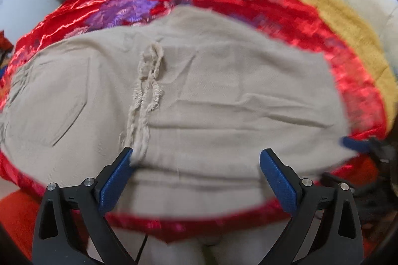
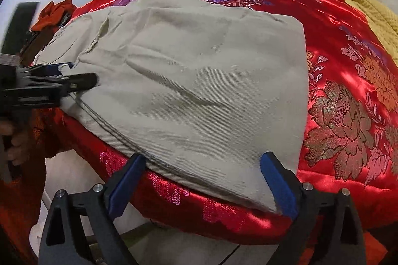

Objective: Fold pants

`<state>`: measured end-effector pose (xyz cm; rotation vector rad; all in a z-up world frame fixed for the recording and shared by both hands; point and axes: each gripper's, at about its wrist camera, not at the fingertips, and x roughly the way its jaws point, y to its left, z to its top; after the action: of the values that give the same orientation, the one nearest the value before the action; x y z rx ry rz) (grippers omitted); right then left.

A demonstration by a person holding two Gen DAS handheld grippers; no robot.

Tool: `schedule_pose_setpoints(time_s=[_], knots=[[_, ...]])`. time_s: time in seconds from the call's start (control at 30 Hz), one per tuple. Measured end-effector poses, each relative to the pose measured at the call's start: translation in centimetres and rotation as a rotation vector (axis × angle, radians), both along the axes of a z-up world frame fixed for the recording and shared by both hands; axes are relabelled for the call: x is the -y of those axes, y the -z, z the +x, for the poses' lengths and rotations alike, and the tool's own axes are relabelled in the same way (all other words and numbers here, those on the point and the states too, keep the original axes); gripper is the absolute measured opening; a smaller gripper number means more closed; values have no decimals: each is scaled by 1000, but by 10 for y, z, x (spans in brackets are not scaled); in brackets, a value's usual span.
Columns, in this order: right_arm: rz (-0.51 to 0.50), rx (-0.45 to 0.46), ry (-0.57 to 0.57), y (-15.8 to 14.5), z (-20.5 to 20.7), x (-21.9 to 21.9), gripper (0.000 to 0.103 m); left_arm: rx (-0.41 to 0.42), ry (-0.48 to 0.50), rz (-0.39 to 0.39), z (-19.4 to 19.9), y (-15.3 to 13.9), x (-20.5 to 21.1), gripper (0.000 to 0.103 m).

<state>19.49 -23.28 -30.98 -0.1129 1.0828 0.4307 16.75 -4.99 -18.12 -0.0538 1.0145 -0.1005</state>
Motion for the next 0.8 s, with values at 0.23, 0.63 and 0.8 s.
schedule_pose_setpoints(time_s=[0.23, 0.63, 0.8], knots=[[16, -4, 11, 0, 2, 1, 96, 101, -197, -175, -33, -42, -99, 100], [13, -3, 17, 0, 2, -1, 98, 155, -742, -623, -63, -18, -319, 88], [12, -2, 19, 0, 2, -1, 99, 102, -792, -680, -50, 6, -332, 79]])
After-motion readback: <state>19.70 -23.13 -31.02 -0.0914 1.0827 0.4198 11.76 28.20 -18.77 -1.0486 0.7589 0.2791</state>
